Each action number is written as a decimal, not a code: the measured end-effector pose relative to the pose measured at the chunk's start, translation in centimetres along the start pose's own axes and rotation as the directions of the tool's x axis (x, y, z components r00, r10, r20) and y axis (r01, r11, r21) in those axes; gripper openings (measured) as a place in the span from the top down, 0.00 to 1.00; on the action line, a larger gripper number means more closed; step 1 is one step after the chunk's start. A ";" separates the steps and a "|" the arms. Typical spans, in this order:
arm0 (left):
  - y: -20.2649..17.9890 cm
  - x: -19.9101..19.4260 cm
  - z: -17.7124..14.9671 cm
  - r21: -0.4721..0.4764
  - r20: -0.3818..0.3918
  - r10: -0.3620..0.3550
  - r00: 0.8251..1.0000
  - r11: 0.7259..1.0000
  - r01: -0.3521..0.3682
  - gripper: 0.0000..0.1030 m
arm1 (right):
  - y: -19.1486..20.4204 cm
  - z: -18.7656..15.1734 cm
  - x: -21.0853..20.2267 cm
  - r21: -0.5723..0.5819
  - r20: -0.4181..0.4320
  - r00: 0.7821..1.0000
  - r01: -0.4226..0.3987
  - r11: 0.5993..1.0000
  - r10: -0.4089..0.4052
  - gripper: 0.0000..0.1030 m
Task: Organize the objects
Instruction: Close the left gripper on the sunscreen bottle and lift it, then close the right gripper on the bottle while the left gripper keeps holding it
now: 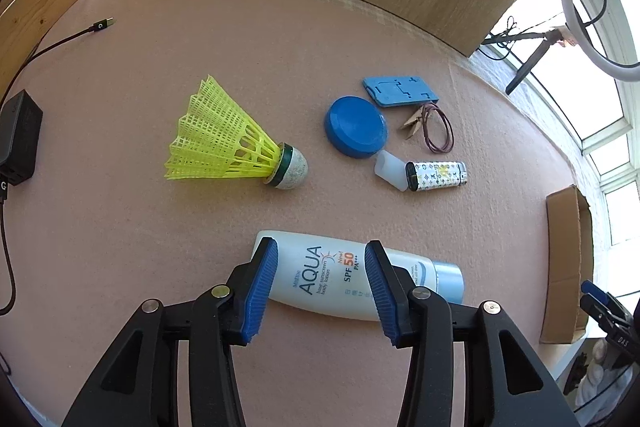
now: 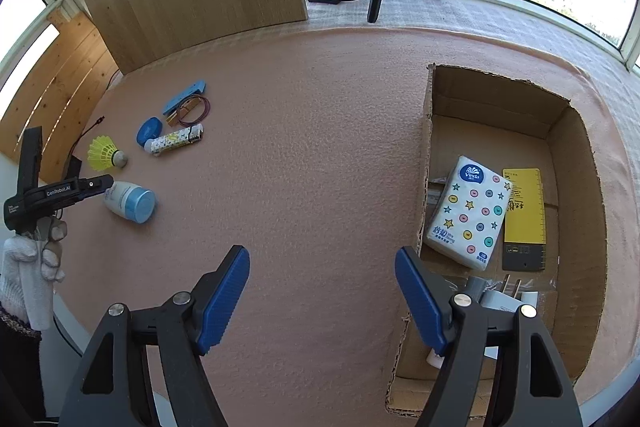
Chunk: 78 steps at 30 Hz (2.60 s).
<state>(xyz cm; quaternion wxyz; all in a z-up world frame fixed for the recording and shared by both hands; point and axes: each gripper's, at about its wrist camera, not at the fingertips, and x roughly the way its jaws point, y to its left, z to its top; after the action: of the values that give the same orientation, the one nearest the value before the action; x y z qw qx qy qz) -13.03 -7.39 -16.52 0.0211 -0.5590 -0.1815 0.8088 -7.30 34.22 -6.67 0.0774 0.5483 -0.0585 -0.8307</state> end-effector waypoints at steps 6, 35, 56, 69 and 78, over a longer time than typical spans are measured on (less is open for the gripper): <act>-2.4 0.7 -0.7 0.059 -0.018 -0.020 1.000 0.998 0.021 0.54 | 0.2 -0.3 -0.1 0.001 -0.001 1.000 -0.003 1.000 0.003 0.30; -17.8 2.6 -9.0 0.290 -0.154 -0.161 0.975 0.936 0.201 0.52 | 0.6 0.0 0.9 0.036 -0.019 0.996 -0.083 0.996 0.084 0.30; -16.0 5.1 -3.9 0.225 -0.098 -0.160 0.982 0.958 0.178 0.37 | 6.6 7.1 10.7 -0.004 -0.221 0.936 -0.282 0.959 0.274 0.30; -16.1 6.7 -3.9 0.185 -0.117 -0.199 0.973 0.958 0.219 0.43 | 8.5 7.8 12.9 -0.056 -0.275 0.921 -0.301 0.952 0.275 0.46; -16.0 6.7 -4.2 0.168 -0.106 -0.203 0.973 0.961 0.219 0.53 | 9.2 7.3 13.0 -0.039 -0.295 0.901 -0.345 0.938 0.319 0.62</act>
<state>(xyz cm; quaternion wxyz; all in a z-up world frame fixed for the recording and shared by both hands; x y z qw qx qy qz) -14.38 10.24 -18.74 0.1654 -0.5671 -0.1656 0.7897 -18.49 22.77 -13.85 0.2499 0.6399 -0.1017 -0.7195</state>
